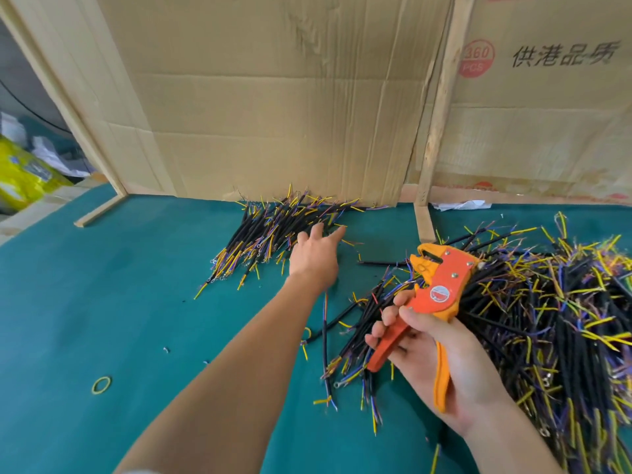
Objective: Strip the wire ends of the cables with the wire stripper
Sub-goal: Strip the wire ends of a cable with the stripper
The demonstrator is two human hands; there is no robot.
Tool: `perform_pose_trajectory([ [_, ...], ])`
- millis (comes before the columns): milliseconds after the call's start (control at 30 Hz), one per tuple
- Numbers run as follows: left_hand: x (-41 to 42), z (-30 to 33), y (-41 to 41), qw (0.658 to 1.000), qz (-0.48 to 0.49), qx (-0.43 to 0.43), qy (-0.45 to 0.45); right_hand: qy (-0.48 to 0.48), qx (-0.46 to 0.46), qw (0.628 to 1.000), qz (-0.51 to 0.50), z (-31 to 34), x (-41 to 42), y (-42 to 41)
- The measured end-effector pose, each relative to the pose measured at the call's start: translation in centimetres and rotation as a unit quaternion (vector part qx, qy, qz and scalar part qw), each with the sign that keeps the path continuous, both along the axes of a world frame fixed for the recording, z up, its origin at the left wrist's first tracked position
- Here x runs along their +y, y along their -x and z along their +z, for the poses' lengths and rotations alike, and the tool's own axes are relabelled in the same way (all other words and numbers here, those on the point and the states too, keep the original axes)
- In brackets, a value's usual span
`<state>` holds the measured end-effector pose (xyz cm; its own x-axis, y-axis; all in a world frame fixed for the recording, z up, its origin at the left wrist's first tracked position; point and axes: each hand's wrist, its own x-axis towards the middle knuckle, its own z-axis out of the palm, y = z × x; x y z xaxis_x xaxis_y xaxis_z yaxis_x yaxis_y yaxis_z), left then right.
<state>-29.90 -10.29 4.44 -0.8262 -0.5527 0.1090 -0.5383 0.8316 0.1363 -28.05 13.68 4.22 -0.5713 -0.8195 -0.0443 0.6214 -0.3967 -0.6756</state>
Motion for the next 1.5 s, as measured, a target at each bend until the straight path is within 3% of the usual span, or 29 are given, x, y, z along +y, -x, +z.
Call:
perform_pose_trajectory([
  [233,-1.6,-0.6,1.6,0.991,-0.036,0.063,0.113,-0.015,0.017,1.000,-0.009,0.2,0.2,0.1],
  [367,-2.9,1.6,1.7,0.967,-0.112,0.184,0.135,-0.017,0.014,1.000,-0.016,0.1,0.1,0.2],
  [467,-2.4,4.7,1.8,0.944,-0.060,0.324,0.002,-0.022,0.016,1.000,-0.008,0.2,0.0,0.1],
  [567,-2.1,8.1,2.2,0.892,0.017,0.431,-0.132,-0.026,0.016,0.999,-0.009,0.2,-0.1,0.0],
  [767,-0.9,12.3,-0.7,0.830,-0.008,0.529,-0.178,-0.024,0.020,0.999,-0.015,0.4,-0.1,0.0],
  [933,5.2,8.3,-5.5,0.814,-0.063,0.504,-0.281,-0.036,0.035,0.999,-0.011,0.4,0.0,-0.1],
  [1033,8.8,4.3,-7.5,0.788,-0.039,0.489,-0.373,-0.051,0.043,0.998,-0.012,0.5,0.0,-0.1],
  [1133,10.9,1.4,-8.2,0.771,0.017,0.487,-0.409,-0.064,0.046,0.997,-0.006,0.6,0.1,-0.1],
  [1233,12.1,0.2,-8.2,0.778,0.058,0.485,-0.396,-0.068,0.049,0.996,0.033,1.1,0.5,-0.2],
  [1367,12.5,-0.5,-8.0,0.817,0.089,0.491,-0.290,-0.109,0.070,0.988,0.083,1.2,0.8,0.0],
  [1500,12.1,-0.9,-8.1,0.825,0.104,0.499,-0.243,-0.125,0.073,0.981,0.131,1.2,1.0,0.1],
])
